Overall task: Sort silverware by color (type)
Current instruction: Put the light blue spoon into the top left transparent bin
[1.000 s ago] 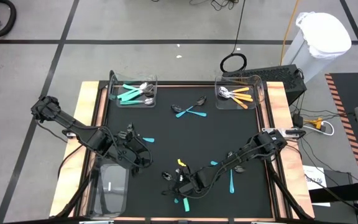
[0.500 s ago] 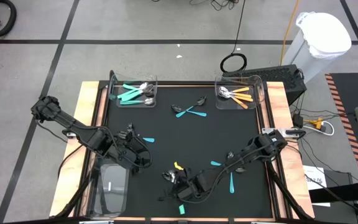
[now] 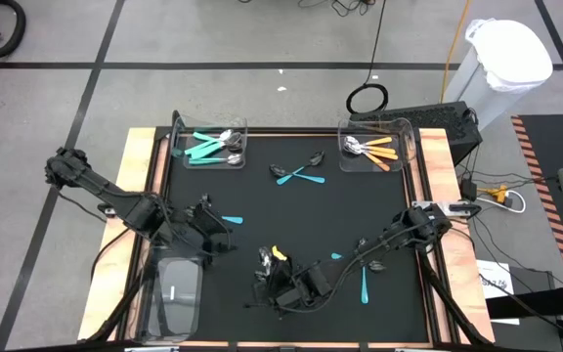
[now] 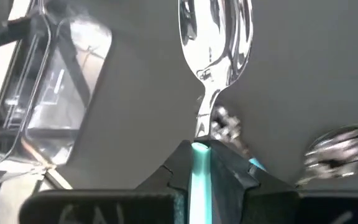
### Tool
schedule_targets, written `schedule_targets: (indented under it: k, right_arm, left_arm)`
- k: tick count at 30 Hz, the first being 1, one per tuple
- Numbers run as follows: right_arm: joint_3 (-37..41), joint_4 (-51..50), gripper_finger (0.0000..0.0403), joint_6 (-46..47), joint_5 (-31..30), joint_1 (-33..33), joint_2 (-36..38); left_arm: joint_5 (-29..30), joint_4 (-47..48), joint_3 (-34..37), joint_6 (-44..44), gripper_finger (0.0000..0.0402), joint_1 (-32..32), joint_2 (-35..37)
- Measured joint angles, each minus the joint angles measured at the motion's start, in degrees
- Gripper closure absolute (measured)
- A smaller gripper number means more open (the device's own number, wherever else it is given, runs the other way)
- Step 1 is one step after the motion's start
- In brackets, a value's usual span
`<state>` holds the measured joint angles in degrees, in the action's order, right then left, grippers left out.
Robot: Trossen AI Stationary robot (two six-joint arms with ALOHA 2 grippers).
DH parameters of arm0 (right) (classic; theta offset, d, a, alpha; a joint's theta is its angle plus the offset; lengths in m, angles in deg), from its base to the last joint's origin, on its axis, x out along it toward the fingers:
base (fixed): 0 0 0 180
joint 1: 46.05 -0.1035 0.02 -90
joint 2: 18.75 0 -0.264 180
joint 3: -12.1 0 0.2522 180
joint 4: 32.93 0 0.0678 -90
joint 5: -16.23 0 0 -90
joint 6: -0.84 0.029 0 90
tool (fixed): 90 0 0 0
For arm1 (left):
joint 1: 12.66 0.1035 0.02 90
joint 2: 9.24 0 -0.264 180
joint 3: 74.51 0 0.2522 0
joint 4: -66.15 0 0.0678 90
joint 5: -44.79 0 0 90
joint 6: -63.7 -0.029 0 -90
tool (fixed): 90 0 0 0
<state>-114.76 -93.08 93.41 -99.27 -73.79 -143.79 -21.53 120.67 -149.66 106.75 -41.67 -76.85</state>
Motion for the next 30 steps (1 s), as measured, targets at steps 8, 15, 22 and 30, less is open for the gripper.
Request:
schedule_targets:
  k: [8, 15, 22, 30]
  right_arm:
    - [0.0, -6.5, 0.0370, -5.8, -6.0, 2.8, 5.3]
    - [0.0, -6.2, 0.0370, -15.6, -6.5, 6.9, 7.6]
    - [0.0, -4.8, 0.0370, -22.1, -6.0, 10.7, 8.6]
    - [0.4, -5.7, 0.0370, -25.8, -6.0, 13.7, 9.5]
  left_arm:
    - [4.4, 0.3, 0.0, -0.6, 0.0159, 0.0, 6.3]
    - [7.0, 0.4, 0.0, -1.6, 0.0159, 0.0, 6.9]
    - [8.6, 1.7, 0.0, -1.8, 0.0159, 0.1, 6.9]
    - [9.2, 6.5, 0.0, -1.5, 0.0159, 1.6, 6.9]
